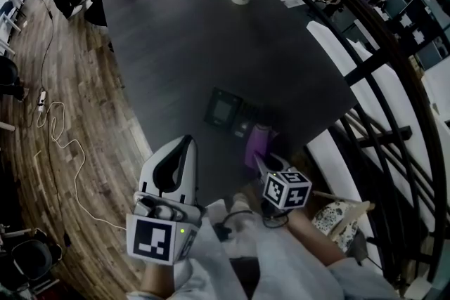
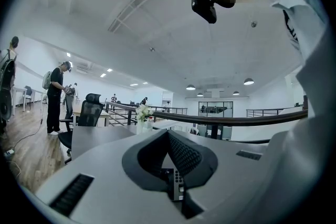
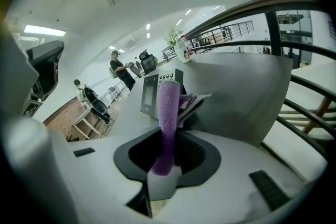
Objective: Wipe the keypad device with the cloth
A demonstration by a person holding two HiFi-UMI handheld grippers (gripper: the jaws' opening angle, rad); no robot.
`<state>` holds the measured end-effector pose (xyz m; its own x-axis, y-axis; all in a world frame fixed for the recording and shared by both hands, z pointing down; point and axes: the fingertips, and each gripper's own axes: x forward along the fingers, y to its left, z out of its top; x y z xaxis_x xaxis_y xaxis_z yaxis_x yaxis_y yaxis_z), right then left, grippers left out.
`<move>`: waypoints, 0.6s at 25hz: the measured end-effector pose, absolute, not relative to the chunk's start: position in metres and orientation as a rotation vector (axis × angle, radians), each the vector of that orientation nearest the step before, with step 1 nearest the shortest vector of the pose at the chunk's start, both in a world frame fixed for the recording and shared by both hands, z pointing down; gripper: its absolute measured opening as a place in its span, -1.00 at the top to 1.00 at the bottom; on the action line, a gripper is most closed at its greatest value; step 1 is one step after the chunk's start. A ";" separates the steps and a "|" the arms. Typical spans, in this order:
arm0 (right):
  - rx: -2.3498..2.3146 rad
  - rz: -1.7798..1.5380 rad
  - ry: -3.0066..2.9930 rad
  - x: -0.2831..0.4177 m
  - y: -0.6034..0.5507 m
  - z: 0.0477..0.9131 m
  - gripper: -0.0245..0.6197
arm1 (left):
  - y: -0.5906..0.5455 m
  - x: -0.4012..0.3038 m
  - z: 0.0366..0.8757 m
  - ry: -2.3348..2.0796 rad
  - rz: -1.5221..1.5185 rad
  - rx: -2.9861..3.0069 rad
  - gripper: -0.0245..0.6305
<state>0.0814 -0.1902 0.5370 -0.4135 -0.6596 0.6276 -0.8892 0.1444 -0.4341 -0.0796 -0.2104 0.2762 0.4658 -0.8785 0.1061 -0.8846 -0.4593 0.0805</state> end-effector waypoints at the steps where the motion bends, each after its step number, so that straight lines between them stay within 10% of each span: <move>1: 1.494 1.126 -2.150 0.081 -0.189 0.533 0.66 | -0.210 -0.079 0.275 -1.561 0.067 2.582 0.89; 15: 1.496 0.619 -2.416 0.059 -0.217 0.416 0.66 | -0.210 -0.081 0.248 -1.631 -0.025 2.649 0.89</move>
